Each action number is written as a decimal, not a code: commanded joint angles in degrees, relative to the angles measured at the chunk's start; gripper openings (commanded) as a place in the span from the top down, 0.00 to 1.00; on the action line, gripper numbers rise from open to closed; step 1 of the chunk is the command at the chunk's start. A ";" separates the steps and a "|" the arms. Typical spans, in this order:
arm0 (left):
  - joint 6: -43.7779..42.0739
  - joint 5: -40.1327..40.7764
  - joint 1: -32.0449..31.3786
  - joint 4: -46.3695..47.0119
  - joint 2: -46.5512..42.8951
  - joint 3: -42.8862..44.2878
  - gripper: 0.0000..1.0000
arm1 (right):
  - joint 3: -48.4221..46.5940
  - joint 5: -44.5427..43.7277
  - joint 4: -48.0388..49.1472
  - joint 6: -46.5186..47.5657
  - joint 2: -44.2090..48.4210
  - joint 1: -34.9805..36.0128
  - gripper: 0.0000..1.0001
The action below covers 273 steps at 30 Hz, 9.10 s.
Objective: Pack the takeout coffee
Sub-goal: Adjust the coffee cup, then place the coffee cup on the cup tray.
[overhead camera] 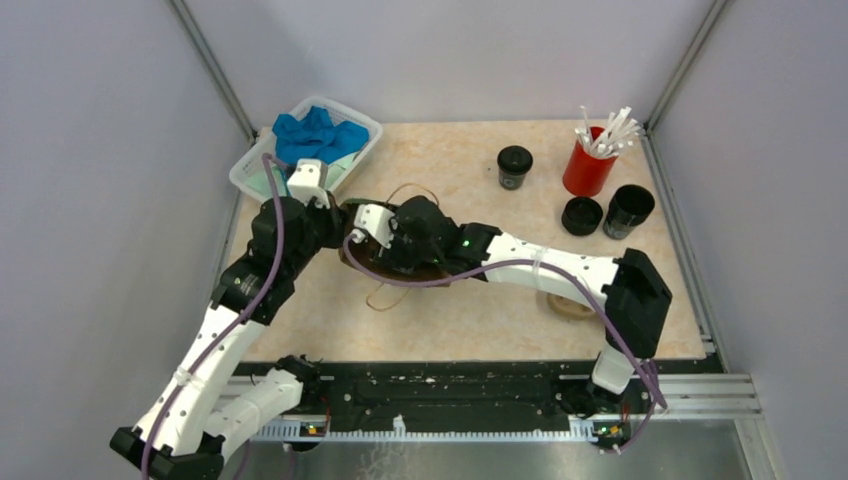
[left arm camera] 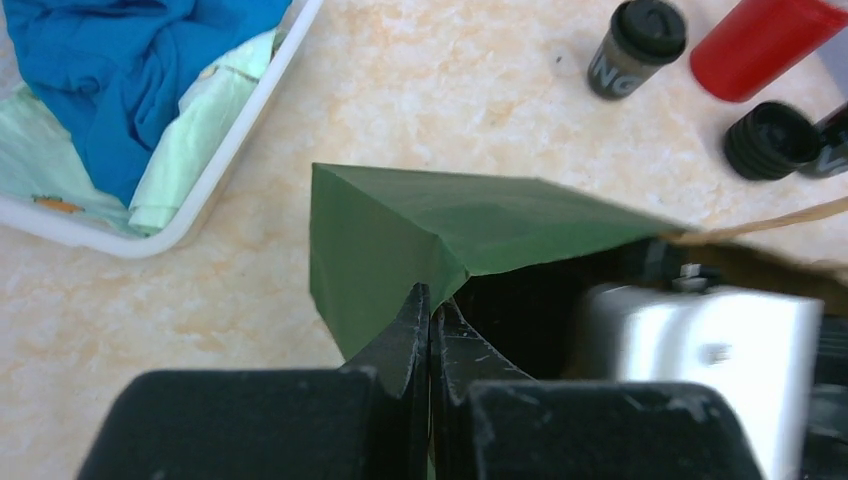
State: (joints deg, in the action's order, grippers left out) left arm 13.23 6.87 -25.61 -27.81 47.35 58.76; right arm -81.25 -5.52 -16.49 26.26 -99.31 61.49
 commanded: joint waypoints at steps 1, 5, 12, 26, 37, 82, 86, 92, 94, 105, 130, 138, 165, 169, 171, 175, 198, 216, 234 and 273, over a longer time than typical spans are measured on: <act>1.14 1.33 -0.13 -5.43 2.92 1.76 1.00 | -1.85 1.70 6.98 -9.29 9.33 0.60 0.70; 3.43 0.18 -0.15 -7.85 4.52 3.28 1.00 | -0.39 1.85 3.55 -8.56 11.05 0.56 0.70; 6.43 -1.80 -0.12 -11.90 5.55 7.29 1.00 | -4.72 7.42 -2.95 -10.88 13.29 0.56 0.70; 16.78 -8.34 -0.15 -18.98 9.69 13.45 0.80 | -25.05 0.36 -12.82 -30.51 14.83 -1.36 0.68; 25.14 -15.62 -0.15 -12.78 3.43 20.66 0.18 | -25.12 9.47 -8.40 -49.29 20.71 -12.73 0.67; 40.40 -36.73 -0.12 41.50 -7.32 -5.94 0.49 | -3.84 26.73 5.87 -65.72 35.96 -21.70 0.01; 35.93 -41.70 -0.14 37.11 -8.49 -5.42 0.49 | -3.95 48.19 2.97 -67.22 36.10 -32.87 0.01; 29.37 -48.97 -0.14 25.18 -8.45 -0.92 0.50 | -3.31 74.98 11.77 -77.02 32.38 -40.39 0.01; 28.27 -50.49 -0.07 23.20 -8.23 0.15 0.51 | -3.33 75.93 11.16 -77.07 31.92 -38.49 0.01; 28.96 -57.40 -0.12 21.97 -6.53 0.32 0.52 | -6.14 73.25 1.64 -69.87 29.04 -31.73 0.05; 28.62 -58.88 -0.13 21.68 -3.87 0.63 0.55 | -6.67 69.16 -1.40 -67.46 24.83 -25.56 0.26; 27.47 -58.92 -0.14 20.09 -2.69 1.44 0.58 | -6.53 67.63 -4.29 -64.97 24.17 -24.24 0.23; 23.55 -51.35 -0.14 12.00 -4.85 3.56 0.38 | -2.44 62.19 -1.75 -66.86 25.80 -21.83 0.45; 23.63 -45.77 -0.12 7.07 -5.86 5.32 0.12 | -1.61 57.61 -3.26 -66.96 27.10 -22.35 0.47; 24.58 -41.00 -0.12 1.49 -6.48 6.87 0.08 | -0.55 55.24 -3.27 -67.31 28.10 -22.81 0.49; 28.60 -32.72 -0.10 -4.23 -9.19 8.75 0.05 | 1.23 52.65 -2.62 -68.48 29.97 -24.26 0.52; 33.63 3.10 -0.11 -40.01 21.39 30.37 0.26 | -15.61 23.88 -28.33 -33.22 34.66 -26.98 0.62; 14.12 -2.06 -0.15 -19.77 24.09 23.81 0.98 | -26.73 30.00 -31.80 -10.02 21.53 -21.61 0.74; 5.22 -5.54 -0.15 8.90 9.63 2.00 1.00 | -21.94 14.82 -37.22 -1.17 24.41 -1.73 0.79; -2.43 -14.28 -0.14 30.25 -8.49 -19.22 1.00 | -5.42 -17.66 -23.92 8.11 15.83 12.20 0.83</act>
State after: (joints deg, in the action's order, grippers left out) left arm 12.86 -6.22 -25.65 -7.66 39.68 39.90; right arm -87.68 -18.92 -44.71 33.30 -85.45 72.66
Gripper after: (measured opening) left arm 0.006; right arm 0.675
